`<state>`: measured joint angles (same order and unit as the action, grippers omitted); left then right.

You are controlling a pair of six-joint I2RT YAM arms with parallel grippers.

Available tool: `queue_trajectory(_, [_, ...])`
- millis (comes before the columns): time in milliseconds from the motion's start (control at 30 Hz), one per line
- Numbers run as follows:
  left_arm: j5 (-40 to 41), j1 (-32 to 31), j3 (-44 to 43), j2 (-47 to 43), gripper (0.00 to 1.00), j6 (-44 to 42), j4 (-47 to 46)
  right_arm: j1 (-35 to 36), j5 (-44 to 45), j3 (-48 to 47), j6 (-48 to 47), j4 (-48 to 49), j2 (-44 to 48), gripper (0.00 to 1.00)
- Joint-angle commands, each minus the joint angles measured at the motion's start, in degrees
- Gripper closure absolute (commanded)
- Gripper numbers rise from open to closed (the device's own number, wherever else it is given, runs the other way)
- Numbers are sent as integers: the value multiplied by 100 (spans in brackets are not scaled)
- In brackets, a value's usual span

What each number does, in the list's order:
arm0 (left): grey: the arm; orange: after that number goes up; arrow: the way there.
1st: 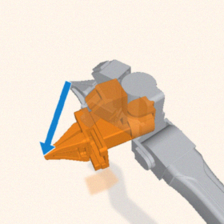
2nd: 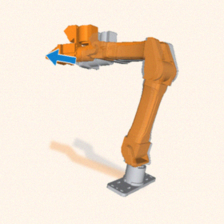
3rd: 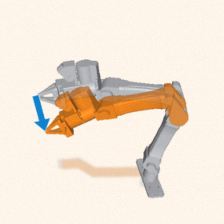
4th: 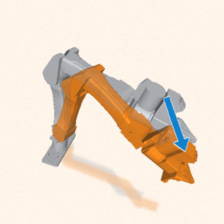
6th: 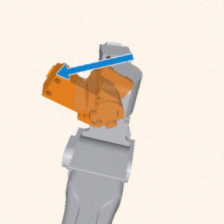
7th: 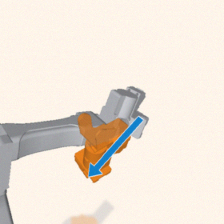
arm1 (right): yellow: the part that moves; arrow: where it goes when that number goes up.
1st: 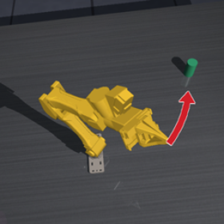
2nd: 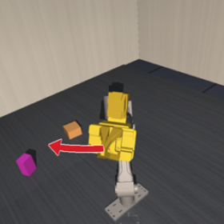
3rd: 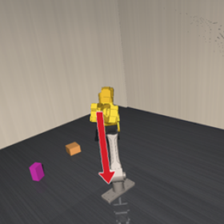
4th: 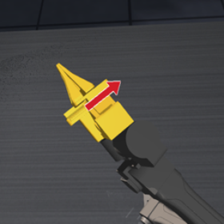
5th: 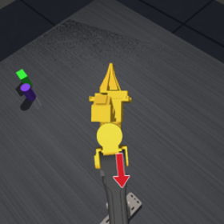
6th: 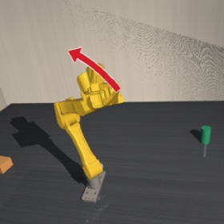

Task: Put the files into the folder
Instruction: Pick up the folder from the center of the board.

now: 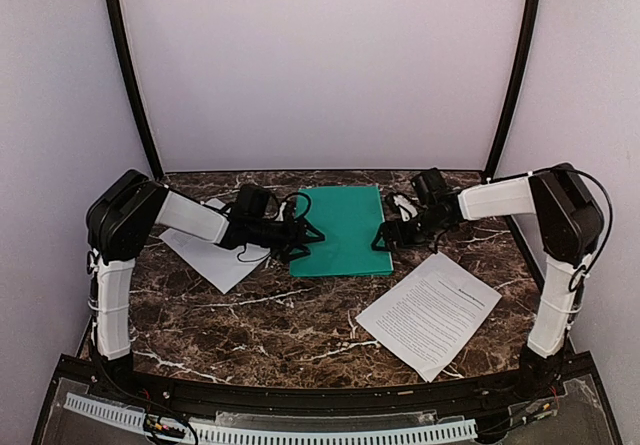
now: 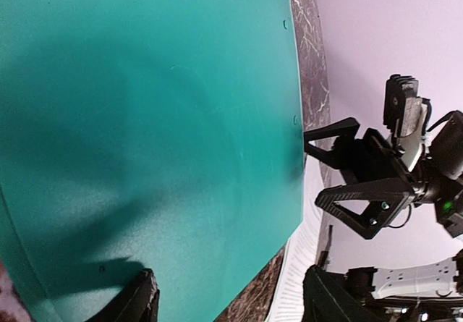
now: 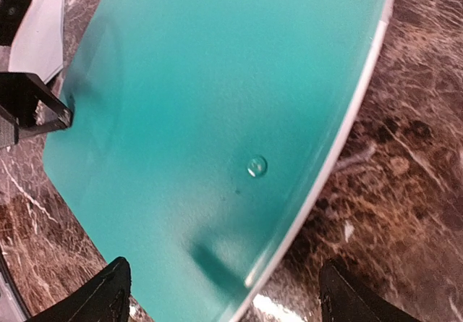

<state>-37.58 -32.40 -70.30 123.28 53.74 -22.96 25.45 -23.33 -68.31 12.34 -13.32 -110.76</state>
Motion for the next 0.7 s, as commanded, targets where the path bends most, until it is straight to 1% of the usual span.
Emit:
queue_trajectory(0, [594, 5, -78, -727, 29, -1082, 1195, 311, 1207, 135, -442, -559, 684, 11])
queue_trajectory(167, [1074, 10, -111, -1196, 22, -1861, 1915, 1014, 2254, 255, -1013, -867, 1124, 5])
queue_trajectory(300, [1609, 6, -165, -1472, 14, -2441, 2500, 1753, 3336, 187, -1739, -1235, 998, 5])
queue_trajectory(400, [1955, 6, -193, -1671, 8, -2723, 2807, 2162, 3902, 82, -2177, -1408, 703, 7])
queue_trajectory(500, [2339, 6, -184, -1881, 7, -2923, 3082, 2437, 4238, 20, -2489, -1399, 454, 11])
queue_trajectory(667, [2450, 6, -111, -2046, 7, -2975, 3185, 2677, 4767, -24, -2870, -1169, 203, 19])
